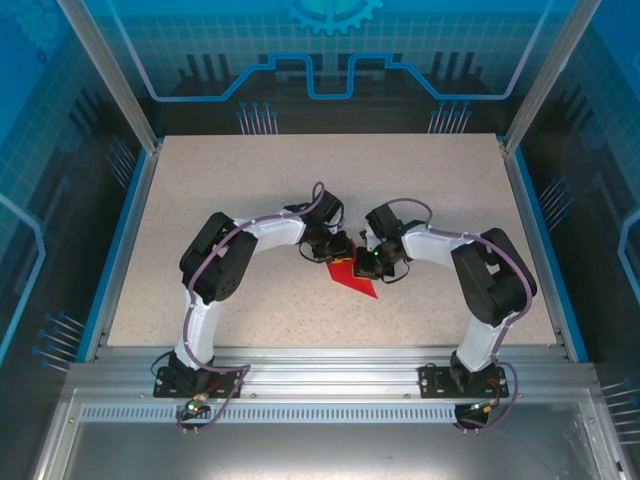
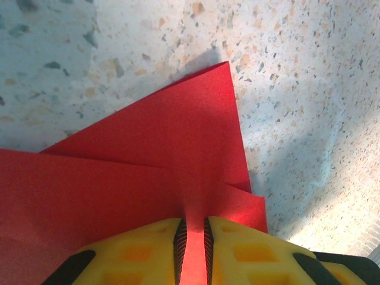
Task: Fold a paper plane with a square sheet of paper (fold left side to right side)
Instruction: Fourth fold the wing at the center of the table.
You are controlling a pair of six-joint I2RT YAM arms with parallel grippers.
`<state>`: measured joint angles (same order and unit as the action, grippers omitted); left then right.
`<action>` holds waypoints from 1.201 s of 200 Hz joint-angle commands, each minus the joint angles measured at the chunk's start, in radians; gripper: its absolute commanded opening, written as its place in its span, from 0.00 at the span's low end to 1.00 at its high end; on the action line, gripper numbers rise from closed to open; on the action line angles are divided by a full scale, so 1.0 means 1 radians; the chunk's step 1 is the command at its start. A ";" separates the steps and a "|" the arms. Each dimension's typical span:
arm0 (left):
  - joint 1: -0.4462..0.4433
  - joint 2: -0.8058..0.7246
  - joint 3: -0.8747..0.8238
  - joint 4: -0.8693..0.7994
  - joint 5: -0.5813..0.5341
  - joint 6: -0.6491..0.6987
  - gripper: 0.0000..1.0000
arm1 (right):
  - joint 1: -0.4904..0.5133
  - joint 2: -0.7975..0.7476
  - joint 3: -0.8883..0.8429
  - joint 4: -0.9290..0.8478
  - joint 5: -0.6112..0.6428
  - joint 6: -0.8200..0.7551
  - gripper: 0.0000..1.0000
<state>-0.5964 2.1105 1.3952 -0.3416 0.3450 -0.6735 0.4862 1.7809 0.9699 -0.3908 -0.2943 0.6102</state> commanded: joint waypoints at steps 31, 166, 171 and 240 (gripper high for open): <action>0.001 0.047 -0.014 -0.051 -0.081 0.020 0.22 | -0.008 -0.021 -0.084 -0.089 0.029 -0.028 0.05; 0.002 0.055 0.004 -0.067 -0.090 0.028 0.22 | -0.072 -0.155 -0.264 -0.121 0.004 -0.068 0.06; 0.002 0.054 0.004 -0.068 -0.090 0.028 0.22 | -0.072 -0.157 -0.266 -0.124 0.003 -0.071 0.06; 0.003 0.049 0.023 -0.082 -0.086 0.035 0.22 | -0.096 -0.232 -0.321 -0.164 0.003 -0.091 0.07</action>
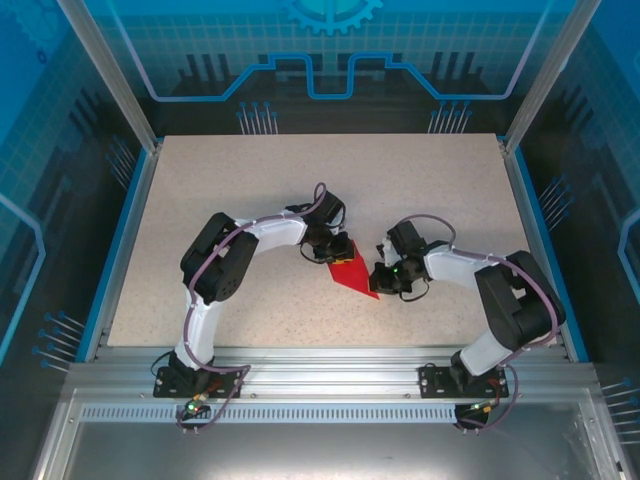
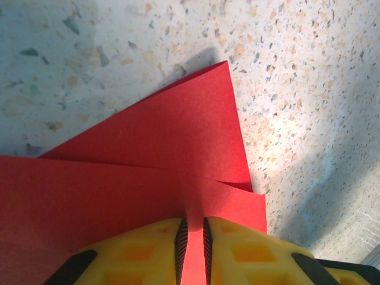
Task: Fold a paper plane with a square sheet of paper (fold left side to right side)
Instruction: Fourth fold the wing at the center of the table, then turn over the paper at the center of the table.
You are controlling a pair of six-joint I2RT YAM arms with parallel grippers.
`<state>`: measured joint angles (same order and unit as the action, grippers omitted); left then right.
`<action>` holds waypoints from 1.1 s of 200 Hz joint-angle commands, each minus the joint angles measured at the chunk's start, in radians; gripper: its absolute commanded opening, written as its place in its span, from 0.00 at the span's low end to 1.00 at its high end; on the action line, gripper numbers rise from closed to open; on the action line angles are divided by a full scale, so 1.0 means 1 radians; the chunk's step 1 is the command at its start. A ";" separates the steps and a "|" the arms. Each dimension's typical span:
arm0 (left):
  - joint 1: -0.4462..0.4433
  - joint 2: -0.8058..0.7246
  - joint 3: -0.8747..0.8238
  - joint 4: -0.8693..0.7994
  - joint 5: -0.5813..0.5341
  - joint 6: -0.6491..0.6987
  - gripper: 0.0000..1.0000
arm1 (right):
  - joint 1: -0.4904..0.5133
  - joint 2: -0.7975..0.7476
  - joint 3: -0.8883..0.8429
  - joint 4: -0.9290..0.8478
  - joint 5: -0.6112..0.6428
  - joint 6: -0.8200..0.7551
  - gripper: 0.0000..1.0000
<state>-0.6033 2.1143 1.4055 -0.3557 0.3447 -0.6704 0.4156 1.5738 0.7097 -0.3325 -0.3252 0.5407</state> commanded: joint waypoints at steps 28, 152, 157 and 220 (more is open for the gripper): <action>0.010 0.040 0.031 -0.073 -0.074 0.035 0.23 | -0.048 -0.051 -0.061 -0.249 0.019 -0.043 0.07; 0.124 -0.312 -0.058 -0.046 0.052 0.006 0.51 | -0.121 -0.271 0.071 -0.136 -0.062 -0.179 0.49; 0.124 -0.320 -0.087 -0.030 0.055 -0.003 0.51 | -0.120 -0.280 0.069 -0.128 -0.051 -0.176 0.50; 0.106 -0.225 -0.207 0.196 0.142 -0.116 0.49 | -0.122 -0.397 0.041 -0.100 -0.001 -0.177 0.60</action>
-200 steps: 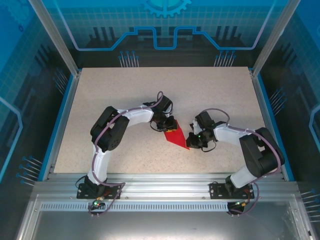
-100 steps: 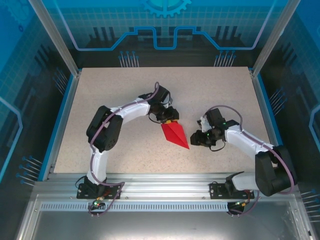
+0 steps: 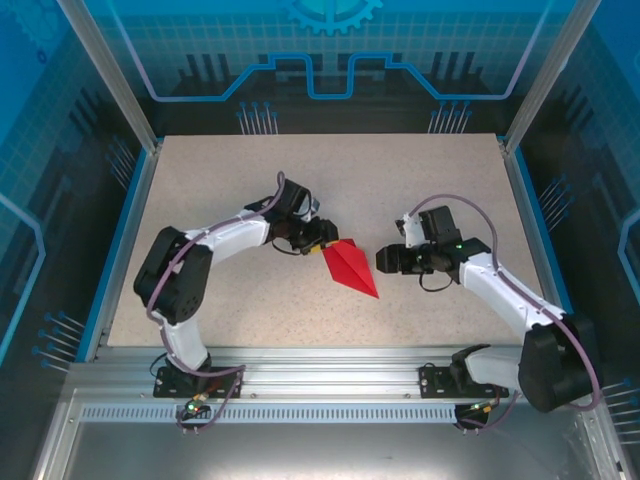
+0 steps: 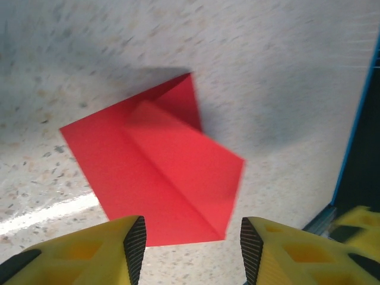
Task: Fold a paper plane with a square sheet of paper (fold left side to right side)
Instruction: Turn over the paper at the center of the table.
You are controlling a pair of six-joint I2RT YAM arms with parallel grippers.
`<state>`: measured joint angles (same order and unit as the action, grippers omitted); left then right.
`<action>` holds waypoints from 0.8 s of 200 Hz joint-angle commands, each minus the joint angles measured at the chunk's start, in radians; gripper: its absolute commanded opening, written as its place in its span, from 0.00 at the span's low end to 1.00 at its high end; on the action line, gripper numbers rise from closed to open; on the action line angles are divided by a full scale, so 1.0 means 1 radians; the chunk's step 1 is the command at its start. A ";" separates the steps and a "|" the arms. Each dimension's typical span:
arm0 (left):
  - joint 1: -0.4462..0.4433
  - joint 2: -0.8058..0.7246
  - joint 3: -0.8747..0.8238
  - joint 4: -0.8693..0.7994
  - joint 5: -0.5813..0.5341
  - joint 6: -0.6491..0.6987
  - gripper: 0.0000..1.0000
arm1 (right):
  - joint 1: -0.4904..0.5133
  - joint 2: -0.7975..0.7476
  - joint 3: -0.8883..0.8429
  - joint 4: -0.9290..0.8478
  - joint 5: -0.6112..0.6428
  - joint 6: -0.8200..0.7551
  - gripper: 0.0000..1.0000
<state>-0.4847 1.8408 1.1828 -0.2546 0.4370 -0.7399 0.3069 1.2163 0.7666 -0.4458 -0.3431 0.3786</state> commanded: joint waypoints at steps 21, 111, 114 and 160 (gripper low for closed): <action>-0.028 0.116 0.054 0.104 0.060 -0.055 0.48 | -0.015 -0.061 -0.027 0.010 0.019 -0.014 0.61; -0.052 0.217 0.134 0.141 0.088 -0.066 0.28 | -0.079 -0.119 -0.074 0.062 -0.095 -0.006 0.63; -0.051 0.211 0.132 0.142 0.088 -0.064 0.27 | -0.085 -0.121 -0.078 0.072 -0.109 -0.001 0.64; -0.042 0.037 0.093 0.147 0.073 -0.015 0.12 | -0.232 -0.135 -0.116 0.240 -0.390 0.070 0.74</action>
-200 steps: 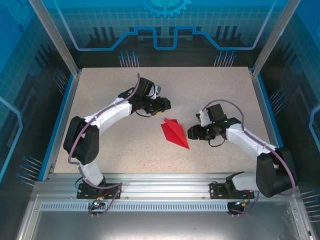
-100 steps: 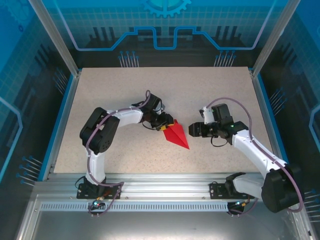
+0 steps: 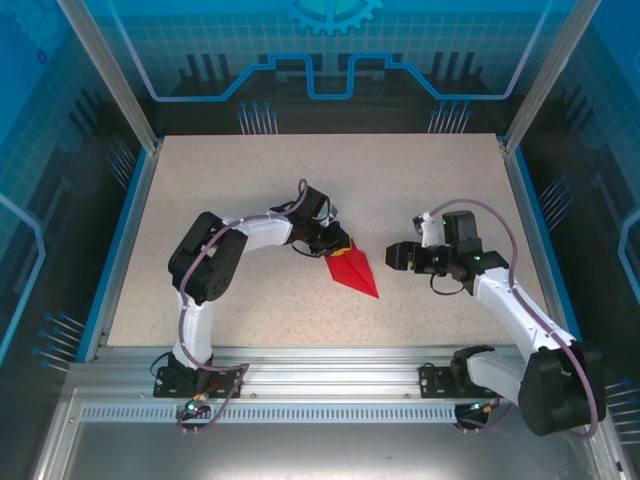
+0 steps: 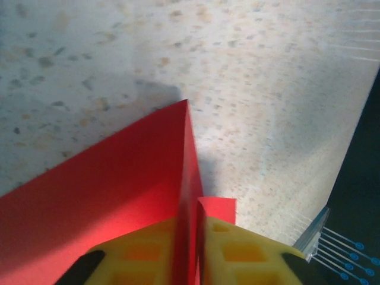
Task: Fold a paper plane with a square sheet of paper (fold left side to right side)
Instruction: Turn over the paper at the center of the table.
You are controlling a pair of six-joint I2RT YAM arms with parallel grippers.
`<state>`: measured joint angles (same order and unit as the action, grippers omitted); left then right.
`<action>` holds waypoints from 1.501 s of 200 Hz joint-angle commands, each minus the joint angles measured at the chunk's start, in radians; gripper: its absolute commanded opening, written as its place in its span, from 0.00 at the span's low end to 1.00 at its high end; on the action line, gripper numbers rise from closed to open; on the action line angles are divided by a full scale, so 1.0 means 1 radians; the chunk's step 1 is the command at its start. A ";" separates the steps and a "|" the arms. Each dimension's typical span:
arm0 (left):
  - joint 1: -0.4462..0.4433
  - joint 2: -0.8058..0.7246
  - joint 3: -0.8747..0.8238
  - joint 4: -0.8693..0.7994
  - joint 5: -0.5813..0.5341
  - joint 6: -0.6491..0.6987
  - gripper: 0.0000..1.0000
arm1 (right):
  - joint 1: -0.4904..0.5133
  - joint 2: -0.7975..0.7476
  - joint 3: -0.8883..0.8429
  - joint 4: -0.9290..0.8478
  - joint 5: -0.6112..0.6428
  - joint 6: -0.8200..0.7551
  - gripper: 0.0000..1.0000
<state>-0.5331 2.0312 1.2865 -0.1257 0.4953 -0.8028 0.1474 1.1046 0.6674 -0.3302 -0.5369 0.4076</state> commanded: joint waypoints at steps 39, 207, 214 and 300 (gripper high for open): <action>0.047 -0.359 -0.014 -0.024 0.015 0.098 0.10 | -0.163 0.004 -0.019 0.285 -0.401 0.129 0.99; 0.055 -0.597 0.005 0.109 0.239 0.076 0.10 | 0.113 0.131 0.156 0.546 -0.583 0.362 0.93; 0.055 -0.598 0.000 0.115 0.242 0.076 0.10 | 0.115 0.126 0.156 0.554 -0.583 0.370 0.87; 0.058 -0.596 -0.023 0.082 0.237 0.111 0.13 | 0.112 0.083 0.134 0.497 -0.549 0.344 0.37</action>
<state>-0.4793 1.4620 1.2854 -0.0391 0.7101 -0.7074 0.2508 1.2121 0.7986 0.1993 -1.0985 0.7784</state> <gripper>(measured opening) 0.117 0.426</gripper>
